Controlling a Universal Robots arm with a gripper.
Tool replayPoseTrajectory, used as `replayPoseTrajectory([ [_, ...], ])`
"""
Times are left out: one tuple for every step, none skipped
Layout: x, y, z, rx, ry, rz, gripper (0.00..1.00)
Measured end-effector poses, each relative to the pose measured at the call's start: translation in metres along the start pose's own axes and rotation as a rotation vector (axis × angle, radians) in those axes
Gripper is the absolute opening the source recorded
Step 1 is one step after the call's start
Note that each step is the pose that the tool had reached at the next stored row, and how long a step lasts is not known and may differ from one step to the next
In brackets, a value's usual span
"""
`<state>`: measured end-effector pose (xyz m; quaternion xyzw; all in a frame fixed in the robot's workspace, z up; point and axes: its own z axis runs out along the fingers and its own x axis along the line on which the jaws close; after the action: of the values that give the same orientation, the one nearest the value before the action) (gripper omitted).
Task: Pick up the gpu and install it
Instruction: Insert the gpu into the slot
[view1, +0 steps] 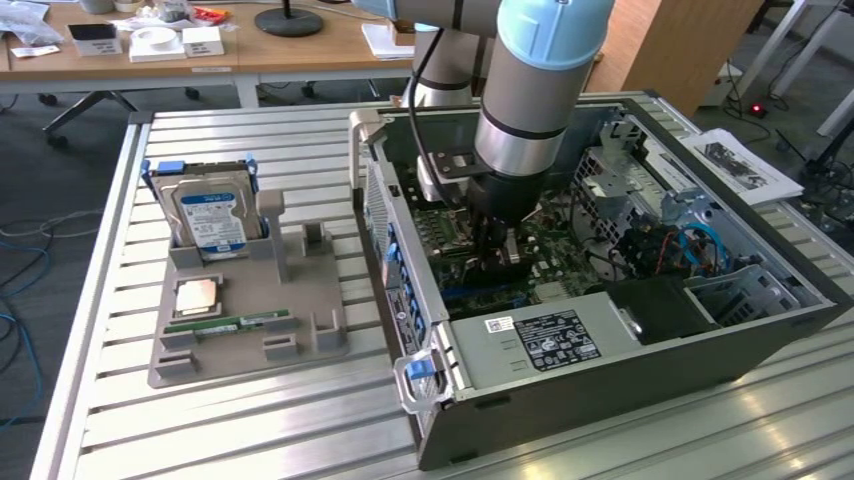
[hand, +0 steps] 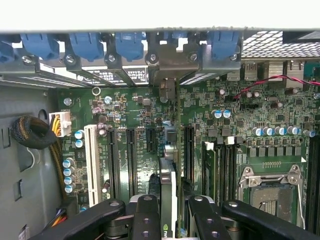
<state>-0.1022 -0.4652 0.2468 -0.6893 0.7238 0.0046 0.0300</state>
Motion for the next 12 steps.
replayPoseTrajectory([
  [0.0,0.0001,0.0,-0.0001,-0.0001,-0.003,0.27],
  [0.0,0.0002,0.0,-0.0002,-0.0002,-0.005,0.27],
  [0.0,0.0003,0.0,-0.0003,-0.0003,-0.007,0.27],
  [0.0,0.0003,0.0,-0.0004,-0.0003,-0.007,0.27],
  [0.0,0.0003,0.0,-0.0004,-0.0003,-0.007,0.27],
  [0.0001,0.0003,0.0,-0.0004,-0.0001,-0.007,0.27],
  [0.0001,0.0004,0.0004,-0.0005,0.0,-0.007,0.27],
  [0.0002,0.0006,0.0007,-0.0006,0.0003,-0.007,0.27],
  [0.0002,0.0007,0.0009,-0.0006,0.0004,-0.007,0.27],
  [0.0002,0.0007,0.0009,-0.0006,0.0004,-0.007,0.27],
  [0.0001,0.0007,0.001,-0.0006,0.0003,-0.007,0.27],
  [0.0001,0.0007,0.0011,-0.0005,0.0001,-0.007,0.27],
])
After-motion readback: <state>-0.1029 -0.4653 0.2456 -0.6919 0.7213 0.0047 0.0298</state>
